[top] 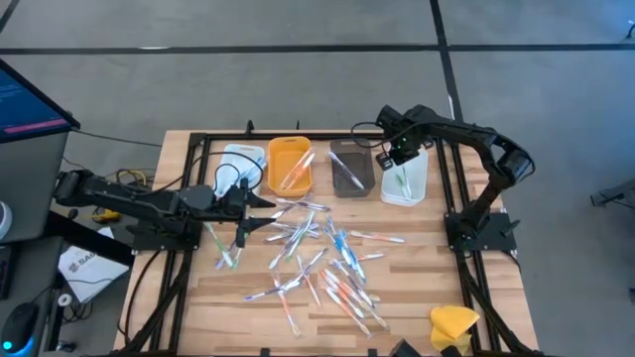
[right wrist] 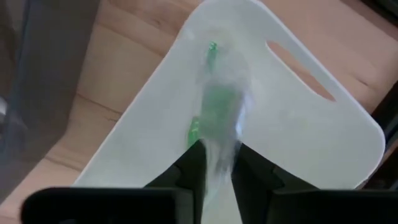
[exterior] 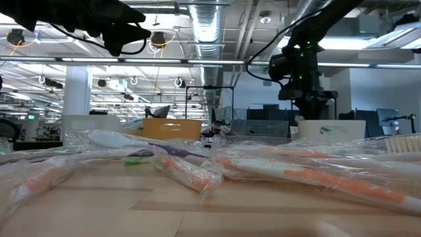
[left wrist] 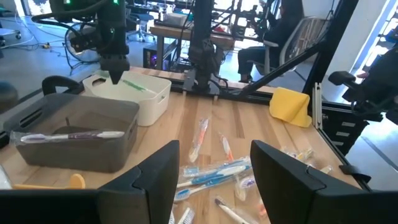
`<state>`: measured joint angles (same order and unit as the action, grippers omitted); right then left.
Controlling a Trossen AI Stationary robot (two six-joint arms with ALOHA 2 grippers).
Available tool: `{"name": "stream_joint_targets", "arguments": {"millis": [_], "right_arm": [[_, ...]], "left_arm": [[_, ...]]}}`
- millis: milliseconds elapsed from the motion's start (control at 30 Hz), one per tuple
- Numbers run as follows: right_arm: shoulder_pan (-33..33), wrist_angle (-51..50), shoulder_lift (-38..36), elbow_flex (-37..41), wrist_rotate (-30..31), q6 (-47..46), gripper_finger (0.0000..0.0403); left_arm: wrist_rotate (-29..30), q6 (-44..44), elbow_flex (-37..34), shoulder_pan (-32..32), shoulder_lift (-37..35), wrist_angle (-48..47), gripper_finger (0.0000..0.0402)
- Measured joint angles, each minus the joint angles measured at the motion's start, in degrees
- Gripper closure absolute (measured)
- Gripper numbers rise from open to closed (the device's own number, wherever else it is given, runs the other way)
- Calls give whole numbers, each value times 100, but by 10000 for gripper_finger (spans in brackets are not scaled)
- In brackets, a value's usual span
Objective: Pick & Place Toothbrushes
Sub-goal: Put the green toothbrush into right white the bin, then put the orange toothbrush into the yellow bin
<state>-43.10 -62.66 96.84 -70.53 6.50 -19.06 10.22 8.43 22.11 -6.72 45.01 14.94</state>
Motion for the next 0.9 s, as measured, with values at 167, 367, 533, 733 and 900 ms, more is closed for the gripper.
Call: {"name": "stream_joint_targets", "arguments": {"millis": [167, 367, 533, 733, 900], "right_arm": [[-4, 59, 0, 22, 115, 13, 286], [5, -76, -13, -184, 243, 10, 226], [129, -806, -15, -560, 235, 144, 208], [455, -1997, -231, -827, 238, 48, 210], [898, -2473, -884, -832, 238, -151, 216]], "left_arm": [[-1, 0, 0, 0, 2, 2, 211], [-1, 0, 0, 0, 2, 2, 211], [0, 0, 0, 0, 2, 2, 211], [-2, 0, 0, 0, 2, 1, 211], [-2, 0, 0, 0, 3, -138, 211]]}}
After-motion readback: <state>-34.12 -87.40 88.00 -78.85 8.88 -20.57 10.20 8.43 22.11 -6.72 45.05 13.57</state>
